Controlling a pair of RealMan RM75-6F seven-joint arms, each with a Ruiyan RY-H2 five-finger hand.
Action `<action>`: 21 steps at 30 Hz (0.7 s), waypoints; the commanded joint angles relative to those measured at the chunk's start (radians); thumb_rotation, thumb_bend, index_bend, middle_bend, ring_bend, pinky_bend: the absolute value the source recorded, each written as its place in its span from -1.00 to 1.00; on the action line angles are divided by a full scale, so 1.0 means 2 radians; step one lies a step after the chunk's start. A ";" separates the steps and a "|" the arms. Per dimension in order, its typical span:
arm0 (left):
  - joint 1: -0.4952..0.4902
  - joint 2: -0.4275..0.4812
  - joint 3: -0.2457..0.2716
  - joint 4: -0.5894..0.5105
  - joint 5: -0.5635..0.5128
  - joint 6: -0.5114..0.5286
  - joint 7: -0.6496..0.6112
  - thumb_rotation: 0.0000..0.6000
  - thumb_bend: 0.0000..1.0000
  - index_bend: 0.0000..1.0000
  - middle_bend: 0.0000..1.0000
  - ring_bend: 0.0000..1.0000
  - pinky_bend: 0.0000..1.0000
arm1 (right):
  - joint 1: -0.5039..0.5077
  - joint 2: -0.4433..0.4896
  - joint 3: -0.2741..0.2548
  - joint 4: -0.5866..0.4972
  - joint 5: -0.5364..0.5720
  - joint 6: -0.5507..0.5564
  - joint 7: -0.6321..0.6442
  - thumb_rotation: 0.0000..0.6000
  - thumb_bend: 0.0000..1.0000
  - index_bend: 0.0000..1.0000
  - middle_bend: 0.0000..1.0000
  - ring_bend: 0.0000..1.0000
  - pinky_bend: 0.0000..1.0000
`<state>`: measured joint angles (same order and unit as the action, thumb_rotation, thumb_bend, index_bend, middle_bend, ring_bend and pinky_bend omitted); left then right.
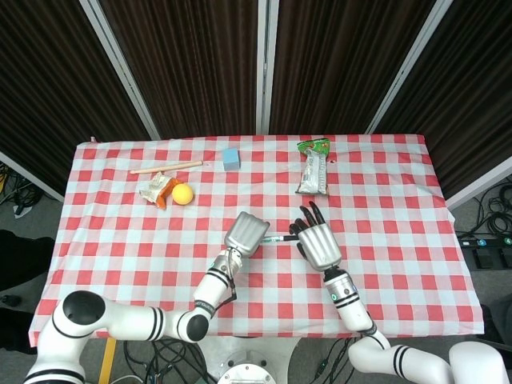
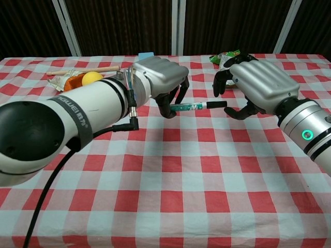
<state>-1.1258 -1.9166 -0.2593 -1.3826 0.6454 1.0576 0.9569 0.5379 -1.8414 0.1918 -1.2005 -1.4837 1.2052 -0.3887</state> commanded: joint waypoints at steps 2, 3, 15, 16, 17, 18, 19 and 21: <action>0.000 0.001 0.000 -0.001 0.000 0.001 -0.001 1.00 -0.25 0.17 0.21 1.00 0.76 | 0.002 -0.003 -0.002 0.002 0.001 0.001 0.000 1.00 -0.58 -0.07 -0.16 -0.75 -0.84; 0.000 0.001 0.000 -0.002 0.000 0.002 -0.001 1.00 -0.25 0.17 0.21 1.00 0.76 | 0.003 -0.004 -0.002 0.003 0.003 0.001 0.000 1.00 -0.58 -0.07 -0.16 -0.75 -0.84; 0.002 0.003 0.001 -0.010 0.001 0.008 -0.006 1.00 -0.25 0.17 0.21 1.00 0.76 | 0.009 -0.017 -0.006 0.019 0.009 0.004 0.008 1.00 -0.57 -0.03 -0.13 -0.71 -0.84; 0.002 0.003 0.000 -0.011 0.001 0.008 -0.007 1.00 -0.25 0.17 0.21 1.00 0.76 | 0.009 -0.018 -0.007 0.020 0.010 0.005 0.008 1.00 -0.57 -0.03 -0.13 -0.71 -0.84; 0.002 0.003 0.000 -0.012 0.001 0.008 -0.008 1.00 -0.25 0.17 0.21 1.00 0.76 | 0.009 -0.019 -0.007 0.021 0.010 0.006 0.008 1.00 -0.57 -0.03 -0.13 -0.71 -0.83; 0.002 0.003 -0.001 -0.013 0.001 0.008 -0.008 1.00 -0.25 0.17 0.21 1.00 0.76 | 0.010 -0.020 -0.007 0.021 0.009 0.006 0.009 1.00 -0.57 -0.03 -0.13 -0.71 -0.83; 0.002 0.004 -0.002 -0.014 0.001 0.008 -0.009 1.00 -0.25 0.17 0.21 1.00 0.76 | 0.010 -0.021 -0.007 0.022 0.009 0.007 0.009 1.00 -0.57 -0.03 -0.12 -0.71 -0.83; 0.001 0.004 -0.002 -0.016 0.001 0.008 -0.009 1.00 -0.25 0.17 0.21 1.00 0.76 | 0.012 -0.022 -0.007 0.022 0.009 0.009 0.010 1.00 -0.57 -0.03 -0.12 -0.71 -0.83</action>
<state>-1.1232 -1.9080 -0.2633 -1.4142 0.6468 1.0729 0.9390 0.5610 -1.8854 0.1777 -1.1563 -1.4656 1.2223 -0.3683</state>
